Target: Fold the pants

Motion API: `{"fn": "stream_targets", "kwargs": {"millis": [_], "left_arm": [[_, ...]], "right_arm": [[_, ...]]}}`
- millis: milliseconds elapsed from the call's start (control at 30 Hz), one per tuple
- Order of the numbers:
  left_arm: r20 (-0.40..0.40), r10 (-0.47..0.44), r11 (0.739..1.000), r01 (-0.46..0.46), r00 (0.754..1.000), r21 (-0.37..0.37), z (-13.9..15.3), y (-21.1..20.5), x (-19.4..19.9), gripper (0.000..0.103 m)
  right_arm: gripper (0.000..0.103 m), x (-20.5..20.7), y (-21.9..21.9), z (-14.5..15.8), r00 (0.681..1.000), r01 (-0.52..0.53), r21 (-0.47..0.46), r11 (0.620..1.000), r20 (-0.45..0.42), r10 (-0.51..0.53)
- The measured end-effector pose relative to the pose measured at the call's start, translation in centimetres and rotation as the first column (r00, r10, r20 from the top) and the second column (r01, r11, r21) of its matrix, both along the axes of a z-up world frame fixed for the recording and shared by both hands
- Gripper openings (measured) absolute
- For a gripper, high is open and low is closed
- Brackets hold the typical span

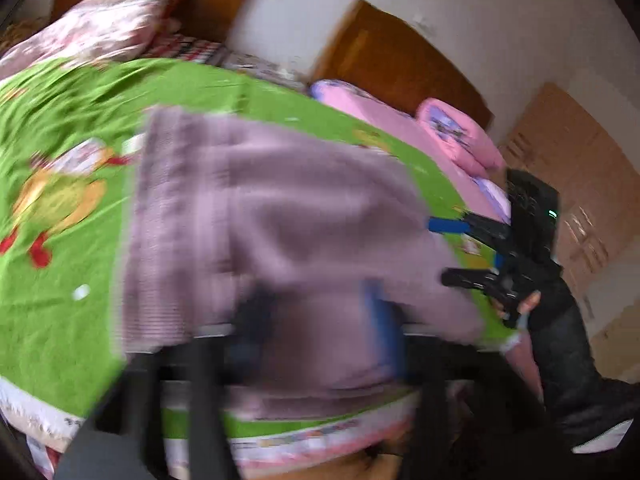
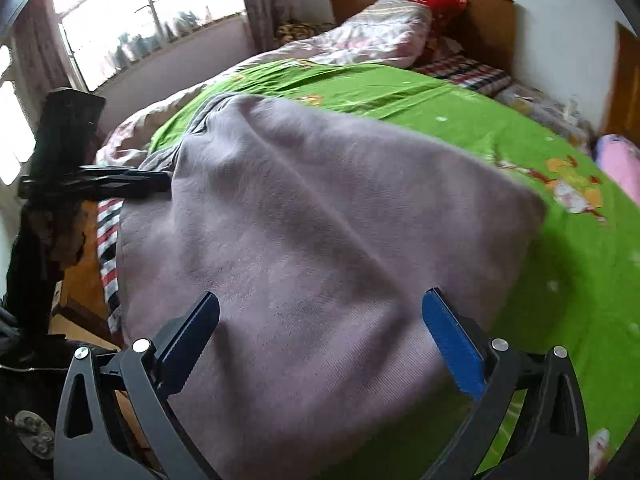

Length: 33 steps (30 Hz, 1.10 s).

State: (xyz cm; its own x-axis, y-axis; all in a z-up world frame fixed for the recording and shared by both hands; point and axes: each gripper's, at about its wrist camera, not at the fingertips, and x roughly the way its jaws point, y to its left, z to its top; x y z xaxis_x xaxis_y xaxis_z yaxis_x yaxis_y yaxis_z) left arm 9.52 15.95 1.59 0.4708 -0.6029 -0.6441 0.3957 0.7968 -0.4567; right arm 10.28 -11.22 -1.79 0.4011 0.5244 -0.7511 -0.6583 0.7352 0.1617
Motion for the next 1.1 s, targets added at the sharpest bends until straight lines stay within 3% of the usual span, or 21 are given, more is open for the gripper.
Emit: {"fn": "stream_targets", "kwargs": {"millis": [33,100,167,267,300,333,367,433,500,600,733,867,933,967,1033,1100], "left_arm": [[0.037,-0.003,1.000,0.002,0.999,0.019,1.1,-1.1,-0.1,0.100],[0.117,-0.015,0.994,0.002,0.993,0.109,2.9,-3.3,0.0,0.101],[0.153,-0.031,0.984,0.003,0.988,0.180,3.6,-5.4,0.9,0.101],[0.091,-0.028,0.980,0.009,0.995,0.198,2.0,-5.8,3.0,0.101],[0.056,0.006,0.967,-0.020,0.998,0.255,0.6,-5.5,3.8,0.101],[0.037,0.025,0.953,-0.035,0.999,0.301,-0.7,-5.1,4.2,0.101],[0.045,0.004,0.953,-0.018,0.999,0.301,-1.5,-4.7,3.9,0.101],[0.100,-0.043,0.955,0.011,0.994,0.297,-2.0,-4.2,2.8,0.101],[0.107,-0.049,0.953,0.015,0.993,0.302,-2.1,-4.2,2.6,0.101],[0.107,-0.037,0.952,0.003,0.994,0.307,-2.1,-4.3,2.5,0.101],[0.126,-0.022,0.948,-0.019,0.992,0.317,-2.3,-4.7,2.2,0.101],[0.128,-0.012,0.950,-0.029,0.992,0.310,-2.3,-4.8,2.3,0.101],[0.122,-0.019,0.954,-0.019,0.992,0.299,-2.3,-4.5,2.3,0.101],[0.118,-0.026,0.956,-0.009,0.993,0.292,-2.2,-4.3,2.2,0.101],[0.116,-0.039,0.957,0.004,0.992,0.291,-2.2,-4.0,2.1,0.101],[0.117,-0.051,0.957,0.015,0.992,0.288,-2.2,-3.8,2.0,0.101]], "right_arm": [[0.098,-0.1,0.2,0.9,1.000,0.003,-0.001,1.000,0.029,-0.003],[0.098,0.7,0.4,3.0,0.998,-0.002,0.060,0.998,0.064,-0.002],[0.098,2.1,0.7,3.7,0.999,0.005,0.131,0.991,0.044,-0.011],[0.098,4.5,0.9,3.5,0.999,-0.010,0.280,0.960,-0.040,0.022],[0.098,5.7,1.1,2.5,0.991,-0.012,0.349,0.937,-0.119,0.057],[0.098,6.5,1.4,1.7,0.985,0.003,0.352,0.936,-0.162,0.058],[0.098,7.2,1.8,0.4,0.987,0.070,0.250,0.966,-0.155,-0.032],[0.098,8.2,1.4,-0.7,0.984,0.160,0.152,0.975,-0.107,-0.145],[0.097,9.1,-1.1,-1.5,0.957,0.272,0.237,0.933,-0.168,-0.236],[0.098,8.5,-2.7,-0.2,0.939,0.335,0.313,0.889,-0.187,-0.288],[0.099,6.6,-0.7,2.7,0.976,0.198,0.442,0.875,-0.171,-0.135],[0.099,6.7,4.6,2.9,0.970,0.061,0.436,0.898,-0.238,0.049],[0.098,8.0,6.8,0.8,0.957,0.095,0.270,0.958,-0.291,-0.013],[0.095,8.8,6.8,-0.3,0.954,0.133,0.210,0.969,-0.291,-0.068],[0.095,9.5,5.4,0.0,0.956,0.190,0.276,0.942,-0.270,-0.113],[0.097,9.6,3.0,1.4,0.941,0.309,0.311,0.899,-0.239,-0.241]]}}
